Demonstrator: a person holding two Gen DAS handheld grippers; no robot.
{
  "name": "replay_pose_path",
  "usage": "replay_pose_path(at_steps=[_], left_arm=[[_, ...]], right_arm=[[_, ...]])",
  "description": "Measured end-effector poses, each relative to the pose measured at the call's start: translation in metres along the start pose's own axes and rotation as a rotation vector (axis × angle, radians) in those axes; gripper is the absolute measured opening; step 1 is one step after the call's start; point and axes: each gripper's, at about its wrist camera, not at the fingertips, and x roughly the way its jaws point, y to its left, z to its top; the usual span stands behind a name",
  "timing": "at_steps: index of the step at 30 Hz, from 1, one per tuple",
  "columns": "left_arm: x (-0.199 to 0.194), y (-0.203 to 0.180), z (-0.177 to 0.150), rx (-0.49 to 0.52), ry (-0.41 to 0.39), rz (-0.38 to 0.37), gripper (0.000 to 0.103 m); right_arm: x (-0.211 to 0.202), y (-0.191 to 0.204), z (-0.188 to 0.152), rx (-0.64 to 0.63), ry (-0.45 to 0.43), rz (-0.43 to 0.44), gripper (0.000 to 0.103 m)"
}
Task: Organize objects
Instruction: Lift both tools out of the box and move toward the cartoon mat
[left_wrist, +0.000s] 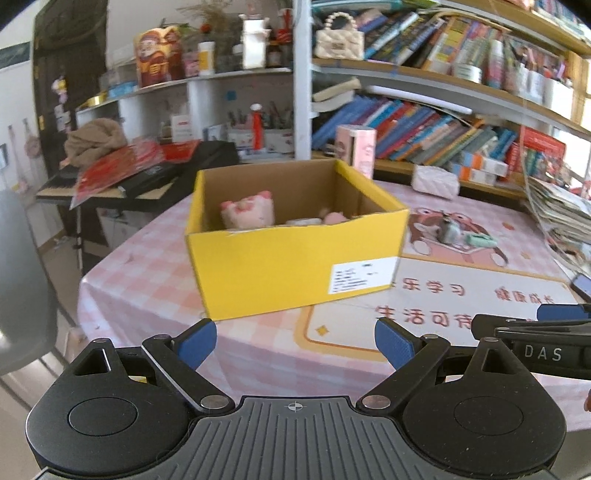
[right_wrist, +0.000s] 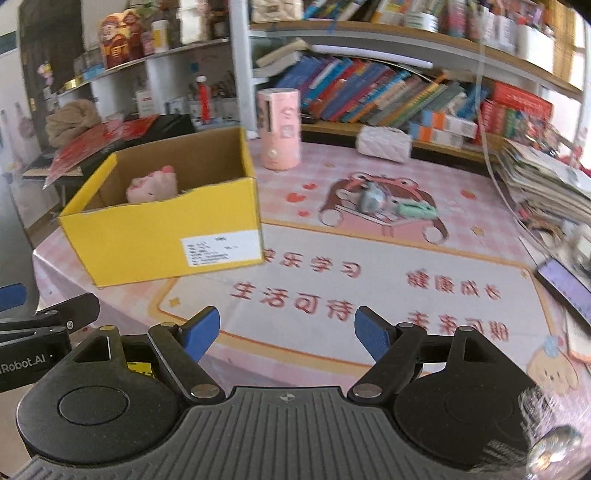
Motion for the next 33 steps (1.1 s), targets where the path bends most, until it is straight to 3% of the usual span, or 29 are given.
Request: replay_pose_path(at_steps=[17,33], left_arm=[[0.021,-0.049,0.007,0.101,0.027,-0.112,0.095],[0.06,-0.098,0.032,0.144,0.038,-0.158,0.095]], right_arm=[[-0.007,-0.05,-0.012,0.118,0.019,-0.12,0.082],[0.027,-0.098,0.014,0.142,0.054,-0.164,0.083]])
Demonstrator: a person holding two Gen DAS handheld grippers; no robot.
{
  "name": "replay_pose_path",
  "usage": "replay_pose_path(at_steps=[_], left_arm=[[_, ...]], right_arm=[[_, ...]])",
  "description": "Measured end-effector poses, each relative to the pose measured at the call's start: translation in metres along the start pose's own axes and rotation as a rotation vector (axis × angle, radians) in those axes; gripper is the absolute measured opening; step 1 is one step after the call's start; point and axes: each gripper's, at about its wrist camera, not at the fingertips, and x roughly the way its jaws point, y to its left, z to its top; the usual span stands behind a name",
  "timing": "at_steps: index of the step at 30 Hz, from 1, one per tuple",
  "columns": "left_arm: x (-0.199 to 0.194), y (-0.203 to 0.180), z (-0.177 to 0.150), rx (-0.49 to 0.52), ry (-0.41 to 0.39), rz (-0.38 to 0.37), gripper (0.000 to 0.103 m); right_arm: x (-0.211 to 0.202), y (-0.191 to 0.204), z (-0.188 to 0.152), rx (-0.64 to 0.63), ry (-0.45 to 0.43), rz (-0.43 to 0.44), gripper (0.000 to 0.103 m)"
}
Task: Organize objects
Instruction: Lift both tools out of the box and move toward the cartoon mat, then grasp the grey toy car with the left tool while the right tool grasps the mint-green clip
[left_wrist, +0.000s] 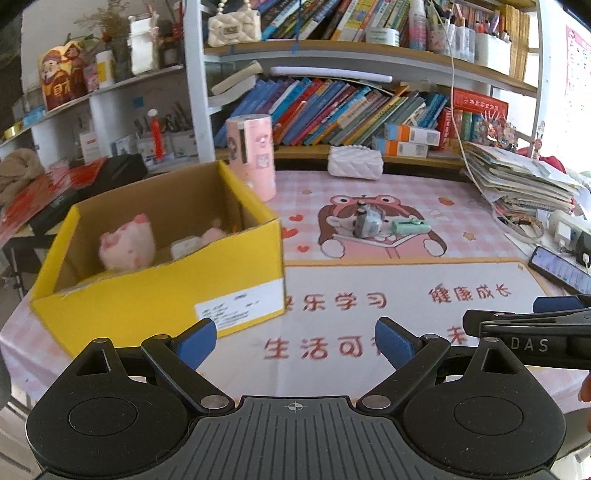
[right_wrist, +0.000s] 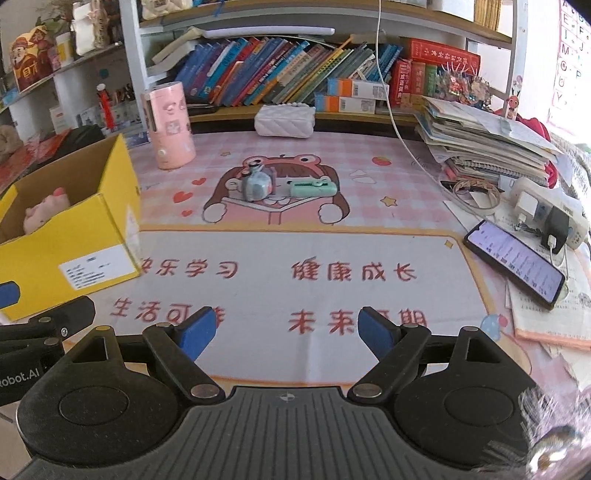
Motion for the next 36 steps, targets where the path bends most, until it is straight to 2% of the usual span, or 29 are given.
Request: replay_pose_path(at_steps=[10,20,29,36], left_arm=[[0.039,-0.031,0.03,0.011,-0.008,-0.036,0.095],[0.074,-0.055,0.052,-0.011,0.001,-0.029,0.095],[0.106,-0.072,0.069,0.011,0.023,0.018,0.095],[0.125,-0.075,0.078,0.034,0.052,0.063,0.095]], right_arm=[[0.038,-0.027,0.036,-0.019,0.014,-0.015,0.083],[0.076,-0.054,0.069,-0.046,0.017,-0.006,0.083],[0.119,-0.066,0.097,-0.094,-0.026,0.027,0.081],[0.167,-0.063,0.115,-0.116,-0.009,0.064,0.079]])
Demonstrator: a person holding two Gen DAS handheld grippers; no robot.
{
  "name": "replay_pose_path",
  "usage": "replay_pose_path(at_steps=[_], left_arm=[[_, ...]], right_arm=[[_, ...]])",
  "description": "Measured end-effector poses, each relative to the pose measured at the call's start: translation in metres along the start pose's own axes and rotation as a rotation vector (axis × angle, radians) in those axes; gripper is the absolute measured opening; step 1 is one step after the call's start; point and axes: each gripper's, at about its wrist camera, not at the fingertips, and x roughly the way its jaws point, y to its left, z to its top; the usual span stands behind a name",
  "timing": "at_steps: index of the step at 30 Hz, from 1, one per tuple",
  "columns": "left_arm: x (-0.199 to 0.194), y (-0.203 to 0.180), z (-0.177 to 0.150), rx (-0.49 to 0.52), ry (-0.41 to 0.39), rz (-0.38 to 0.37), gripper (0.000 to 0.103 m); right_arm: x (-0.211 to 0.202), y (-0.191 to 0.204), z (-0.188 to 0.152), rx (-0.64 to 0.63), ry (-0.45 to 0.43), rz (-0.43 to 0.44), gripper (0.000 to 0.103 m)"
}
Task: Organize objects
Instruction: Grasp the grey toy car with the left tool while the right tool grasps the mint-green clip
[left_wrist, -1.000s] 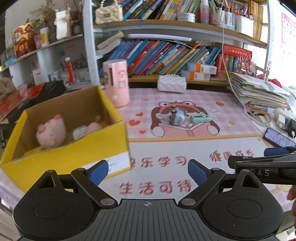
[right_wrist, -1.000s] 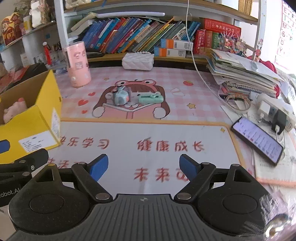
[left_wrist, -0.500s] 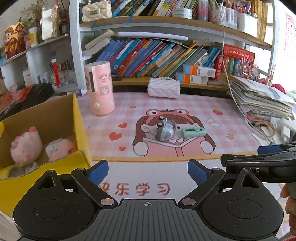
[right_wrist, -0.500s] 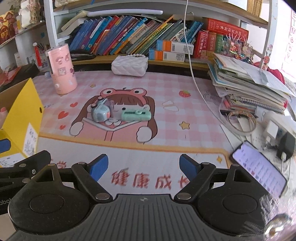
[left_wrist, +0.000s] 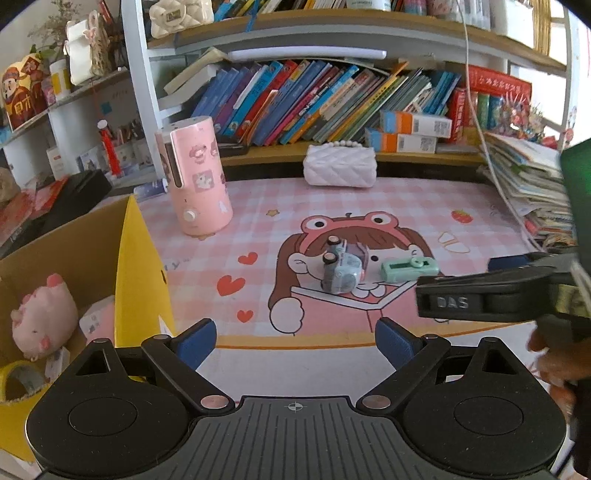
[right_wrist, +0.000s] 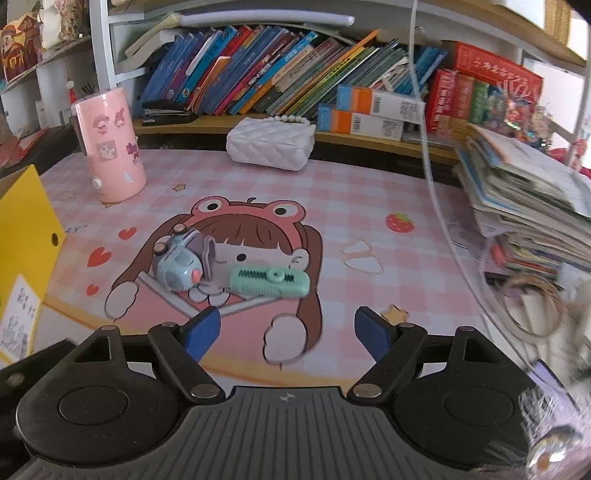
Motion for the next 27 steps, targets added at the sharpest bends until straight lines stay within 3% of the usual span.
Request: replay_pose_path(at_steps=[11,17,27], left_arm=[[0.015,-0.004,0.009,0.033,0.018,0.047,0.095],[0.022,-0.007,0.014,0.028,0.022,0.052,0.095],[0.055,-0.015,0.029,-0.042,0.051,0.023,0.095]], right_arm=[[0.06,0.008,0.014,0.005,0.021,0.029,0.079],[0.077,0.005,0.016,0.021,0.05,0.031,0.067],[0.037,-0.024,0.02,0.022,-0.065,0.027,0.067]])
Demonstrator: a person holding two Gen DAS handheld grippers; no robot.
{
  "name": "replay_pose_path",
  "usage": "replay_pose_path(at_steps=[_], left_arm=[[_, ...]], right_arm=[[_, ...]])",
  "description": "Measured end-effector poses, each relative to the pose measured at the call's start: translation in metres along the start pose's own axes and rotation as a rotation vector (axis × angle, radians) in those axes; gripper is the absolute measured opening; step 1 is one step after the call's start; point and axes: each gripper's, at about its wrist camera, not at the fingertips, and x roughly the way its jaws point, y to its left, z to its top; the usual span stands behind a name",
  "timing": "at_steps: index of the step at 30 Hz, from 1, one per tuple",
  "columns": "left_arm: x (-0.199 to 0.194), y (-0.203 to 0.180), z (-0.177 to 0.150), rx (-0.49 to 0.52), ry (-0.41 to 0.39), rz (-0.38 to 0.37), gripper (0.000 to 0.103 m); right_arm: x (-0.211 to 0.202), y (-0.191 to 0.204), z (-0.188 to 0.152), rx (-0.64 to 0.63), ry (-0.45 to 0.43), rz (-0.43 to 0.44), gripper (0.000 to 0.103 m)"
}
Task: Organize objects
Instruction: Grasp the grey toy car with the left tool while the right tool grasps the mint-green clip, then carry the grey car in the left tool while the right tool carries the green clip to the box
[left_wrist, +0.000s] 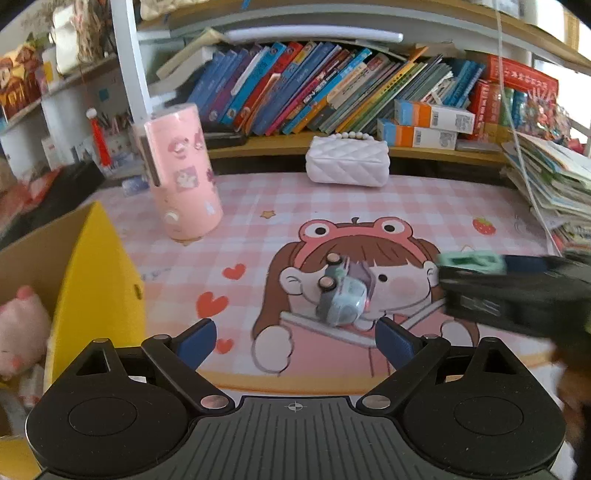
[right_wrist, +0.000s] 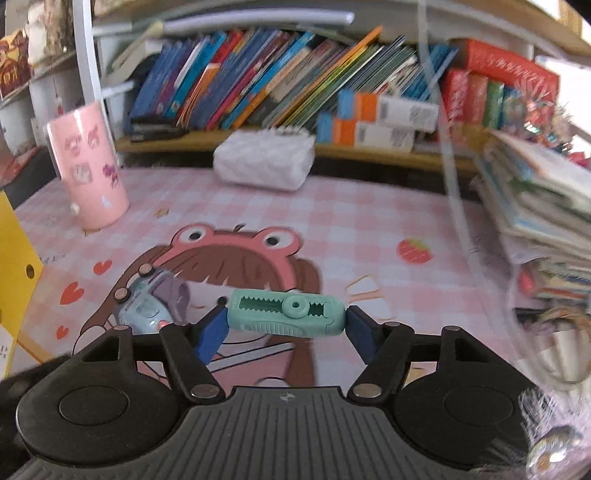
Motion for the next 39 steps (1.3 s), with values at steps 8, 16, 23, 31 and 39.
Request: replay_pose_path(at_steps=[8,16,23,31,39], left_arm=[[0.044,-0.024,0.016,0.017,0.01,-0.026,0.083],[0.077,-0.037,0.017,0.04,0.054,-0.014,0.06],[0.074,-0.032,0.015,0.048,0.062,-0.067,0.042],[0.015,-0.009,0.011,-0.006,-0.009,-0.149,0.042],[-0.043,0.021,-0.018,-0.075,-0.026,-0.173,0.042]], right_arm=[[-0.04,-0.021,-0.006,0.001,-0.076,-0.052,0.067],[-0.049,-0.023,-0.009,-0.028,-0.089,-0.05,0.067],[-0.046,-0.027,-0.013,0.005,-0.04,-0.042,0.067],[-0.05,-0.022,-0.021,0.01,0.016,-0.024,0.067],[-0.063,0.0,-0.033,0.009,0.09,0.031,0.067]])
